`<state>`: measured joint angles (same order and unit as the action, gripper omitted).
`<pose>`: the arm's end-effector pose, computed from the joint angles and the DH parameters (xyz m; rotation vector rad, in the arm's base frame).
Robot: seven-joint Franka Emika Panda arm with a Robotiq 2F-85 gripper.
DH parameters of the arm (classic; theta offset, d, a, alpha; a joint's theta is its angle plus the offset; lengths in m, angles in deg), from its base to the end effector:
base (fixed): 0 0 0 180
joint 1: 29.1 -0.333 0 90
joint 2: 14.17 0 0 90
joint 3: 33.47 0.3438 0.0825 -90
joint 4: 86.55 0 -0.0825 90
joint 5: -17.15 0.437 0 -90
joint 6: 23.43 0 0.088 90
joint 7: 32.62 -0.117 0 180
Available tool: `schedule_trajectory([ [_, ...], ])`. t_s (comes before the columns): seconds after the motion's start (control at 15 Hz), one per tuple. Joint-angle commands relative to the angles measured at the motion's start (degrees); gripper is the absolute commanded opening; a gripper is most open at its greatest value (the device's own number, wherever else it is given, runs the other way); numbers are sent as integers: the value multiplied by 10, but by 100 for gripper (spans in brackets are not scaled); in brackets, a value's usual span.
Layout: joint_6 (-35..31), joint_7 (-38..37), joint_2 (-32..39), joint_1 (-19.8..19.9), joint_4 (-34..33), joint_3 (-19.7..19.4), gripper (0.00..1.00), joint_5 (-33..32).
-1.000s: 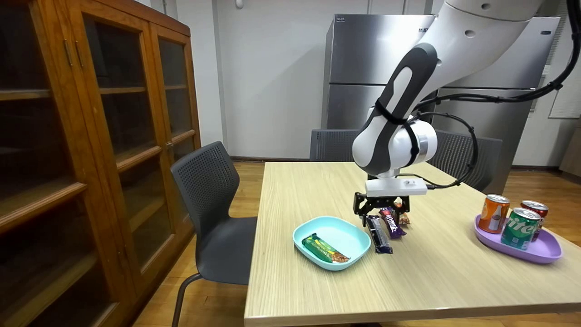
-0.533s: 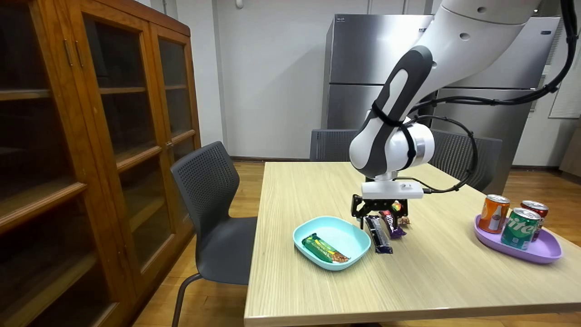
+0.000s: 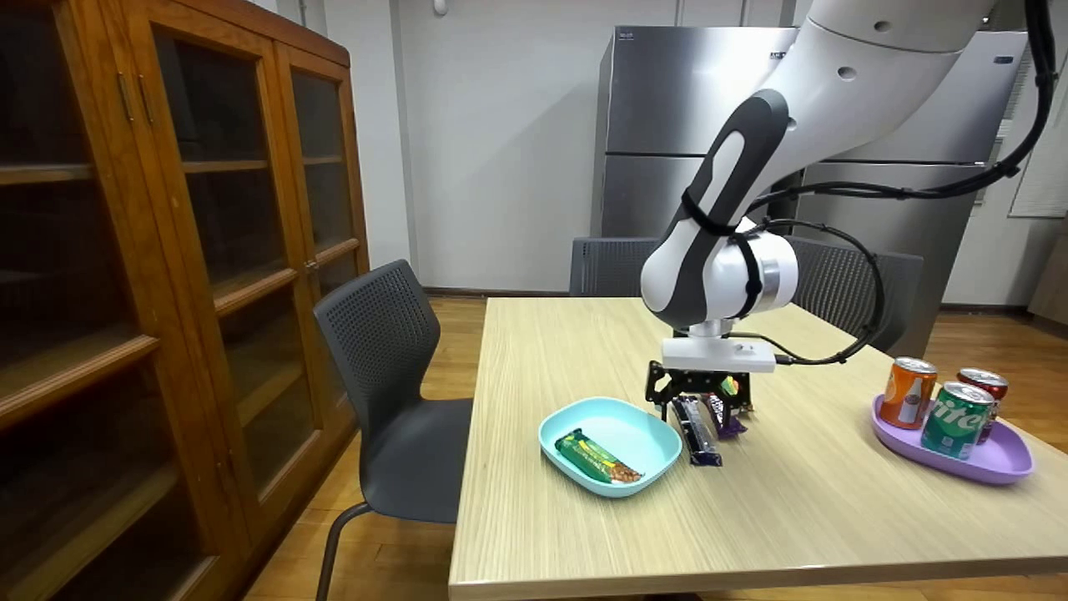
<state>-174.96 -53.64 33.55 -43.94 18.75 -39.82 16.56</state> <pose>0.6606 0.0985 0.0350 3.0402 -0.2658 0.0018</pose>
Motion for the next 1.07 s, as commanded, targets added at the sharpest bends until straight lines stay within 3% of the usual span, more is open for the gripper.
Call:
schedule_trajectory([
  [0.0,10,-14,2,6,-7,8,100,14],
  [0.13,9,-13,3,7,-7,8,100,19],
  [0.2,9,-14,3,8,-7,8,84,21],
  [0.27,9,-12,3,9,-7,9,74,23],
  [0.87,5,-12,-4,10,-2,8,5,26],
  [1.0,3,-9,-11,9,1,7,7,24],
])
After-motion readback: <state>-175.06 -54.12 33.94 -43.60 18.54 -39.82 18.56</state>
